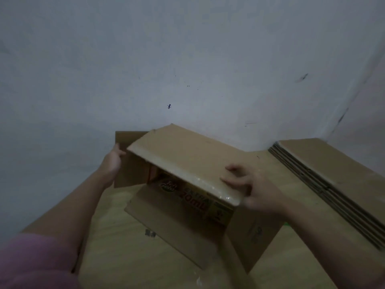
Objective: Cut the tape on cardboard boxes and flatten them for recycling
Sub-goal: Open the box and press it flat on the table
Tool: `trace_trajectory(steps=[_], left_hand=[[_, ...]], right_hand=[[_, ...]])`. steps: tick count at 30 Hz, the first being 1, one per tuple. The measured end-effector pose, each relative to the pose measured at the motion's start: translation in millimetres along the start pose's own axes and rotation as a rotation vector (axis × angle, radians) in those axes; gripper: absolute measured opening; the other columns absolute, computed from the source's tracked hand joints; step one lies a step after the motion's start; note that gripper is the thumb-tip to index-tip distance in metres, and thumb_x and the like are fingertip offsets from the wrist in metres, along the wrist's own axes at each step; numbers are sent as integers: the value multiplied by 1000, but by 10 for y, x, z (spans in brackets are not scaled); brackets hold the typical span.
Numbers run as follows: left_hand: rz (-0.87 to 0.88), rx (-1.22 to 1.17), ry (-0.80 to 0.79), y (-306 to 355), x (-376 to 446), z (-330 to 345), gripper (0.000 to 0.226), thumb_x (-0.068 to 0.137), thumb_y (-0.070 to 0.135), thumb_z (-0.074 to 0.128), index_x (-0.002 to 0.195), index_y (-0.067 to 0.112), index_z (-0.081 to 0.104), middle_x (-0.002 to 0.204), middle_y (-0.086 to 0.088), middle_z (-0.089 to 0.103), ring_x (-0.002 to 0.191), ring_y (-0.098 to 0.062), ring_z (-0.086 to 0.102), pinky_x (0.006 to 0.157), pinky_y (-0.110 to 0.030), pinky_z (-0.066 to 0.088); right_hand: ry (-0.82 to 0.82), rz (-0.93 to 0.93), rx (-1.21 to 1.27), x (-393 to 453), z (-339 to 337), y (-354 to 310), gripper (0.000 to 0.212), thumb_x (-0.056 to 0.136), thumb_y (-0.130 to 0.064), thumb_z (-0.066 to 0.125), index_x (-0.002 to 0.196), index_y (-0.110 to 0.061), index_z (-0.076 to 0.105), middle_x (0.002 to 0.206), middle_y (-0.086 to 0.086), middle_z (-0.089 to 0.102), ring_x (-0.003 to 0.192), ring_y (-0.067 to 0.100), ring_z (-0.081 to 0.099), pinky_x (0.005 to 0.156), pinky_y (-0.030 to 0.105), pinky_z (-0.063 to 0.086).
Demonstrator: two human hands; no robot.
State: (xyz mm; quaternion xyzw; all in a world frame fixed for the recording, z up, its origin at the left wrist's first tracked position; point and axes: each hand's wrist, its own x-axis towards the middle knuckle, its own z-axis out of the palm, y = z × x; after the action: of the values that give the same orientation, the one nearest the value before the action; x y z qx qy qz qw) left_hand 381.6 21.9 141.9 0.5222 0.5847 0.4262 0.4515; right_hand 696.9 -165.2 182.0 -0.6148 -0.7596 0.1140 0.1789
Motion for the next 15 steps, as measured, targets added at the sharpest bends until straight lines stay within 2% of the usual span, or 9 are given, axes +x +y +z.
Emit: trace_trajectory(steps=[2,4,6,8,9,11,13,15], left_hand=[[21,107,60,18,4,73,52,101,17,34,150,9,19,155,-14,21,140,-32,23,112,-44,26],[60,323,145,66,-67,221,61,95,24,46,149,7,21,156,-13,18,141,-33,20,113,-49,23],[149,458,176,138,-194,443,62,85,31,51,141,10,35,150,-13,31,138,-33,26,109,-55,28],[257,551,136,207,-375,726,58,82,34,53,133,11,42,145,-11,35,137,-28,25,109,-53,25],[282,590,109,243,-489,881,55,84,35,54,133,12,43,145,-9,34,138,-26,23,111,-50,22],[307,659,101,299,-747,1168,49,86,40,56,127,17,45,140,-6,32,134,-24,24,109,-46,17],[332,712,108,312,-968,1385,48,86,46,55,124,19,43,136,-7,28,129,-25,22,107,-43,18],[348,733,72,267,-1033,1481,47,90,43,50,130,21,39,138,-6,26,129,-25,22,106,-43,19]], right_hand=[[-126,-54,-250,-2,47,-32,53,76,-27,51,127,-31,58,144,0,35,134,19,30,103,15,12],[-163,-53,-267,70,19,-115,62,66,-24,39,123,-29,62,140,0,41,131,19,35,107,23,18],[-25,6,-105,210,-51,-112,60,66,-22,40,121,-23,64,133,4,48,123,20,42,102,23,28],[131,108,-64,392,-94,23,57,75,-23,47,131,-18,56,140,11,42,129,25,39,105,28,29],[141,190,-85,477,-101,111,57,81,-22,52,138,-17,47,146,14,35,135,27,33,109,31,26],[48,376,-107,574,-91,287,63,89,-28,54,146,-15,32,153,15,25,141,27,23,114,38,22],[-6,467,-69,560,-64,382,62,91,-40,51,143,-11,35,150,13,33,137,28,32,112,39,27],[53,488,-42,476,-19,365,58,90,-47,51,133,-8,46,141,13,45,129,29,41,106,36,34]])
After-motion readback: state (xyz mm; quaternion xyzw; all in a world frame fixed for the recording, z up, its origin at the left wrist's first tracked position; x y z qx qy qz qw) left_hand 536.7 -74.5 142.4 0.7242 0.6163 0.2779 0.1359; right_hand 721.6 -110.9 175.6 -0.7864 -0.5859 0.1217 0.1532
